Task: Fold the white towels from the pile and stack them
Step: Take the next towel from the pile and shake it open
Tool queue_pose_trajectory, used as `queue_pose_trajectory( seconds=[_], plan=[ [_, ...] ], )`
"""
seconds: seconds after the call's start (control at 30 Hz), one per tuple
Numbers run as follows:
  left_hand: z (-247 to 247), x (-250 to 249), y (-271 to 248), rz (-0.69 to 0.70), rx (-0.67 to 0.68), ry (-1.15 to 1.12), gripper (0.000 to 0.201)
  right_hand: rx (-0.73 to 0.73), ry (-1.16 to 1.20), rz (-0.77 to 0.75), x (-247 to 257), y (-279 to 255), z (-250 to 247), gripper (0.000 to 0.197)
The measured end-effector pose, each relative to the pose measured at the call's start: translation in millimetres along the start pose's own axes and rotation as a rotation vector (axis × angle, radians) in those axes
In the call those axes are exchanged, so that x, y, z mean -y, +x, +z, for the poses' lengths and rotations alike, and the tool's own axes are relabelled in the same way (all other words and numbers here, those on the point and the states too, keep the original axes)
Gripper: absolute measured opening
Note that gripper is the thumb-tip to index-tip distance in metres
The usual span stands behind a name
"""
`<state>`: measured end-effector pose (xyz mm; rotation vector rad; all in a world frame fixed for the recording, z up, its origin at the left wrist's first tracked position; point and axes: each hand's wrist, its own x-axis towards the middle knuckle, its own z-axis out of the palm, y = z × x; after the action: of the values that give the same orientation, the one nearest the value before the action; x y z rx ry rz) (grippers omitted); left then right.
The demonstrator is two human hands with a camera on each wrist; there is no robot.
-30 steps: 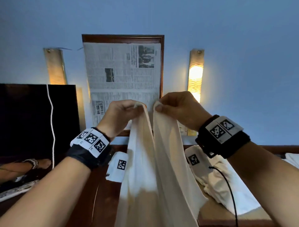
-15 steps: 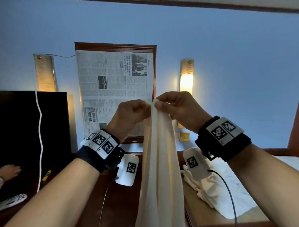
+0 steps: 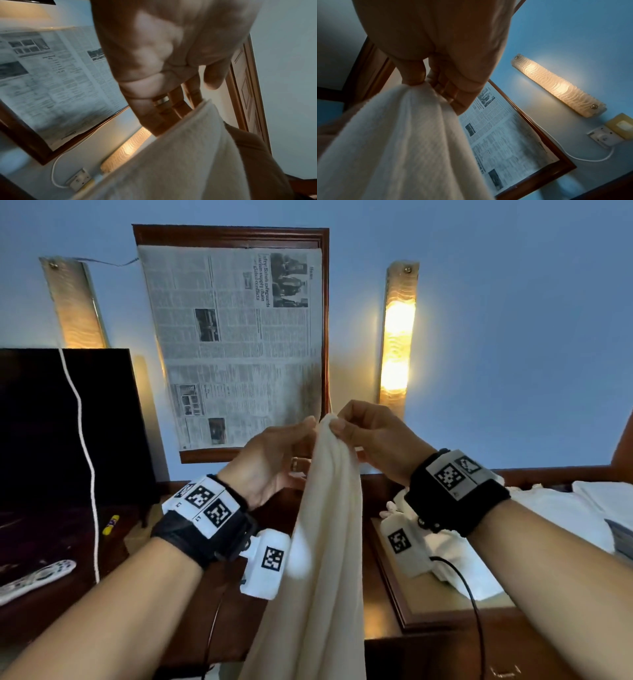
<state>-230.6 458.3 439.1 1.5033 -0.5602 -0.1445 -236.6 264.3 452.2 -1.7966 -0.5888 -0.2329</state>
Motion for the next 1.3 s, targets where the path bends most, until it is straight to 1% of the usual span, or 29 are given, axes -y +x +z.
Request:
queue_pose_trajectory(
  seconds=[0.07, 0.13, 0.17, 0.23, 0.27, 0.33, 0.4, 0.5, 0.6, 0.63, 0.73, 0.8, 0.93, 1.03, 1.07, 1.13, 1.2, 1.23, 1.27, 1.3],
  plan=[
    [1.4, 4.7, 1.3, 0.031, 0.012, 0.093, 0.039, -0.04, -0.086, -0.042, -5.5, 2.1, -0.2, 0.019],
    [2.8, 7.7, 6.1, 0.117, 0.013, 0.285, 0.026, -0.075, -0.158, -0.094, -7.4, 4.9, -0.7, 0.018],
    [3.6, 8.1, 9.6, 0.166, -0.011, 0.385, 0.02, -0.094, -0.181, -0.112, -8.4, 6.8, -1.9, 0.017],
    [3.7, 7.7, 16.8, 0.243, -0.101, 0.519, 0.026, -0.128, -0.19, -0.132, -9.7, 9.5, -5.2, 0.017],
    [2.8, 7.1, 21.3, 0.269, -0.143, 0.542, 0.026, -0.136, -0.176, -0.137, -11.4, 10.6, -7.0, 0.018],
    [2.9, 6.9, 28.2, 0.322, -0.187, 0.555, 0.023, -0.113, -0.141, -0.118, -19.1, 9.5, -9.1, 0.021],
    [2.3, 10.0, 32.3, 0.324, -0.206, 0.578, 0.027, -0.044, -0.155, -0.035, -39.0, 2.7, -10.5, 0.028],
    [-7.0, 15.9, 35.7, 0.303, -0.249, 0.576, 0.039, 0.068, -0.235, 0.126, -94.2, -19.7, -13.3, 0.026],
    [-25.7, 29.2, 38.2, 0.293, -0.304, 0.578, 0.047, 0.083, -0.345, 0.279, -162.7, -49.3, -18.0, 0.026],
    [-29.7, 35.5, 38.0, 0.279, -0.343, 0.579, 0.046, 0.096, -0.388, 0.332, -187.0, -59.6, -21.2, 0.026],
    [-39.5, 53.4, 38.0, 0.252, -0.518, 0.527, 0.038, 0.158, -0.544, 0.52, -259.8, -88.8, -34.3, 0.024],
    [-46.0, 65.5, 37.0, 0.218, -0.6, 0.526, 0.036, 0.183, -0.642, 0.649, -299.4, -108.2, -48.0, 0.021],
    [-56.3, 88.7, 36.0, 0.156, -0.745, 0.515, 0.026, 0.256, -0.851, 0.855, -353.7, -143.3, -82.2, 0.021],
    [-69.6, 102.9, 34.8, 0.125, -0.865, 0.487, 0.023, 0.252, -0.996, 0.981, -381.6, -163.4, -103.6, 0.025],
    [-72.7, 108.8, 36.7, 0.115, -0.878, 0.492, 0.019, 0.256, -1.032, 0.992, -388.7, -167.9, -107.6, 0.025],
    [-76.3, 121.2, 41.3, 0.074, -0.912, 0.522, 0.022, 0.274, -1.061, 0.979, -395.6, -168.5, -104.2, 0.024],
    [-60.2, 128.9, 44.1, 0.078, -0.866, 0.564, 0.022, 0.245, -1.031, 0.911, -386.8, -155.4, -87.1, 0.02],
    [-47.4, 131.4, 45.2, 0.091, -0.815, 0.594, 0.025, 0.175, -0.976, 0.828, -377.9, -143.6, -75.5, 0.018],
    [-33.6, 132.9, 46.7, 0.118, -0.742, 0.637, 0.027, 0.084, -0.88, 0.704, -365.9, -129.7, -62.4, 0.014],
    [-18.9, 133.1, 47.8, 0.122, -0.65, 0.668, 0.027, 0.0, -0.734, 0.555, -349.4, -114.8, -47.6, 0.012]
  ],
)
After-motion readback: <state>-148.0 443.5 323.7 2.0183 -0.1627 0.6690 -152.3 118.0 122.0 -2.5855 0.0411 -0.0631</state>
